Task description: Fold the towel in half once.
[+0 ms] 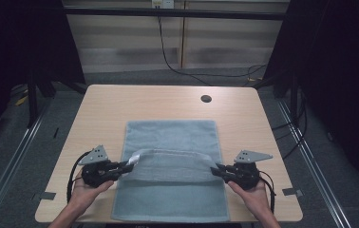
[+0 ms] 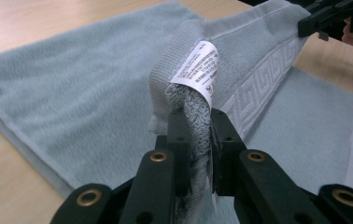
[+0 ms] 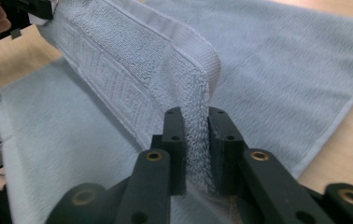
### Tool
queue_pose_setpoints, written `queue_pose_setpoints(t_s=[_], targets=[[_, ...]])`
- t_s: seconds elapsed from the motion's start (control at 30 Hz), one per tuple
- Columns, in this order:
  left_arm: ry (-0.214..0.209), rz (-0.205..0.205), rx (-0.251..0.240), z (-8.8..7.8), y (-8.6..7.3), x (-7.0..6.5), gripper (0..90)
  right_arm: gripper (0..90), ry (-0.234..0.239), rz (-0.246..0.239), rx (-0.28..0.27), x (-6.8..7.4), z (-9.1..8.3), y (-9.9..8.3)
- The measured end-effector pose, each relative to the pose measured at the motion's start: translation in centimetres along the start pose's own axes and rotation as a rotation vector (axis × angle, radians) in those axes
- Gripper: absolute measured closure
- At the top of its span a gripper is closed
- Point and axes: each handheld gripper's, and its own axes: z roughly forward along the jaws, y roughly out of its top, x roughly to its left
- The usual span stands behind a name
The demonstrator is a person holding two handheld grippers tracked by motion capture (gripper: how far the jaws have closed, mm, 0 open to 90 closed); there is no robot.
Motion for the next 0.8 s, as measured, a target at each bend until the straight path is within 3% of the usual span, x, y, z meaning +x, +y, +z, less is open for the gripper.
queue_pose_setpoints(t_s=[0.13, 0.27, 0.33, 0.47, 0.53, 0.63, 0.73, 0.8], targets=[[-0.011, 0.018, 0.02, -0.5, -1.3, -1.0, 78.0, 72.0, 0.024, -0.01, 0.024, 1.2, -0.6, -1.3], [-0.043, 0.001, 0.023, -1.1, -2.2, -1.8, 73.8, 66.3, 0.067, 0.006, 0.037, 2.2, -1.3, -3.0], [-0.063, 0.022, 0.03, -1.5, -2.6, -2.3, 69.5, 64.3, 0.075, 0.005, 0.051, 2.6, -1.8, -3.8], [-0.055, -0.004, -0.008, -2.7, -2.8, -2.8, 63.9, 57.5, 0.069, 0.014, 0.045, 3.0, -3.3, -4.8], [-0.049, -0.023, -0.054, -3.7, -2.7, -2.5, 63.2, 55.6, 0.056, 0.022, 0.02, 2.9, -4.2, -5.0], [-0.038, -0.045, -0.067, -3.8, -2.5, -1.9, 62.0, 55.4, 0.041, 0.03, -0.001, 2.6, -4.6, -5.0], [0.005, -0.054, -0.051, -2.9, -1.9, -0.5, 62.0, 55.2, 0.029, 0.035, -0.006, 1.7, -4.3, -4.5], [0.029, -0.069, -0.03, -2.1, -1.6, 0.5, 62.6, 55.5, 0.027, 0.035, 0.002, 0.8, -3.1, -3.7]])
